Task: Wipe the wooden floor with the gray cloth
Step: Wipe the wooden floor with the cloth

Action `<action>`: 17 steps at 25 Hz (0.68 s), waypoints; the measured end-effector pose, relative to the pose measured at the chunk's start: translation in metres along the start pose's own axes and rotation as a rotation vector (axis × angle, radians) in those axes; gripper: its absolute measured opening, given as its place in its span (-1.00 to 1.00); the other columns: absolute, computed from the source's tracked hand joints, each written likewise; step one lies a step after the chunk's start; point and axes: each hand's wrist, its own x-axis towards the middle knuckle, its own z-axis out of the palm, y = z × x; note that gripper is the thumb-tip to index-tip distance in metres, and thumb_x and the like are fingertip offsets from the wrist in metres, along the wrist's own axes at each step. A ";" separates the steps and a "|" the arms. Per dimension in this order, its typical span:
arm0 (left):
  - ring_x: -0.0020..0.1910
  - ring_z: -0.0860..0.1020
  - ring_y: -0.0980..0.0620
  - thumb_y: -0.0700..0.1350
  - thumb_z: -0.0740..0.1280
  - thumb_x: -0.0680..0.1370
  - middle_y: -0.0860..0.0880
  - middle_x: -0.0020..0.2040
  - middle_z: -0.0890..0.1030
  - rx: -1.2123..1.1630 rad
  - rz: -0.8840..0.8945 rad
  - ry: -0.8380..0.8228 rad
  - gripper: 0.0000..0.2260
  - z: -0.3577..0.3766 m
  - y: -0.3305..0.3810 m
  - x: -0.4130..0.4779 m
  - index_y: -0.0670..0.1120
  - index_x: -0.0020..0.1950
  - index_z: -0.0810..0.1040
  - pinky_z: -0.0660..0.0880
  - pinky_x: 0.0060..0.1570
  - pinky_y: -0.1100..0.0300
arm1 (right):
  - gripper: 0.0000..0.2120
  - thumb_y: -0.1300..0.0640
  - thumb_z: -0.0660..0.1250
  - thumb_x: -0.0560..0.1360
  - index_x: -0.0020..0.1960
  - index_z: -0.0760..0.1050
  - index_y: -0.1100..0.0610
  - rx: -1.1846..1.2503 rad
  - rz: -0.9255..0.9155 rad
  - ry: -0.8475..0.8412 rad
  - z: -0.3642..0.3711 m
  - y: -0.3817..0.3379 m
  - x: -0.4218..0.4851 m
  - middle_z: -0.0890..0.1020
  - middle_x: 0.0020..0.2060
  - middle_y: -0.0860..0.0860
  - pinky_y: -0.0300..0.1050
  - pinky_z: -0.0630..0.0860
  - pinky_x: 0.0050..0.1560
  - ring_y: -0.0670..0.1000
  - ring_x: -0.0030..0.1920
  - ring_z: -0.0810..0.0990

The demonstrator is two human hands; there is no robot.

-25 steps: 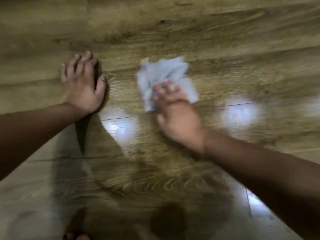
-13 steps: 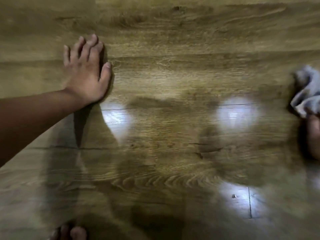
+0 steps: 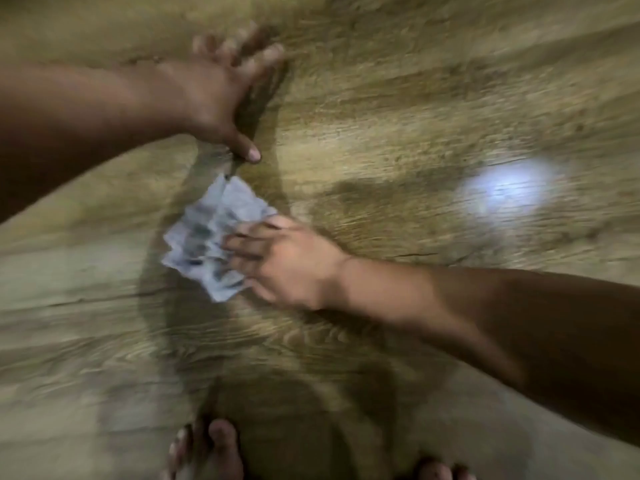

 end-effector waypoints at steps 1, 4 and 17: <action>0.56 -0.06 -0.43 0.32 0.59 0.18 -0.16 0.63 -0.24 0.029 0.054 -0.022 0.30 -0.003 0.013 0.006 0.21 0.58 -0.32 0.09 0.50 -0.31 | -0.61 -0.03 0.20 0.59 0.37 0.49 0.05 0.010 0.038 0.056 -0.006 0.025 -0.040 0.46 0.42 0.02 -0.04 0.22 0.42 0.07 0.45 0.38; 0.54 -0.23 -0.43 0.21 0.65 0.14 0.08 0.52 -0.52 -0.010 0.209 -0.033 0.37 -0.001 0.037 0.023 0.46 0.40 -0.49 0.12 0.42 -0.47 | -0.66 0.01 0.22 0.56 0.26 0.54 0.11 -0.041 0.468 0.194 -0.026 0.118 -0.205 0.57 0.29 0.16 -0.09 0.27 0.43 0.14 0.33 0.48; 0.18 0.24 -0.41 0.37 0.61 -0.18 0.19 0.49 -0.48 0.107 0.436 0.060 0.47 0.015 0.041 0.048 0.49 0.45 -0.35 0.44 0.12 -0.29 | -0.77 0.03 0.45 0.40 0.01 0.68 0.10 0.140 0.432 0.284 -0.019 0.056 -0.118 0.61 0.14 0.14 0.02 0.38 0.19 0.18 0.18 0.53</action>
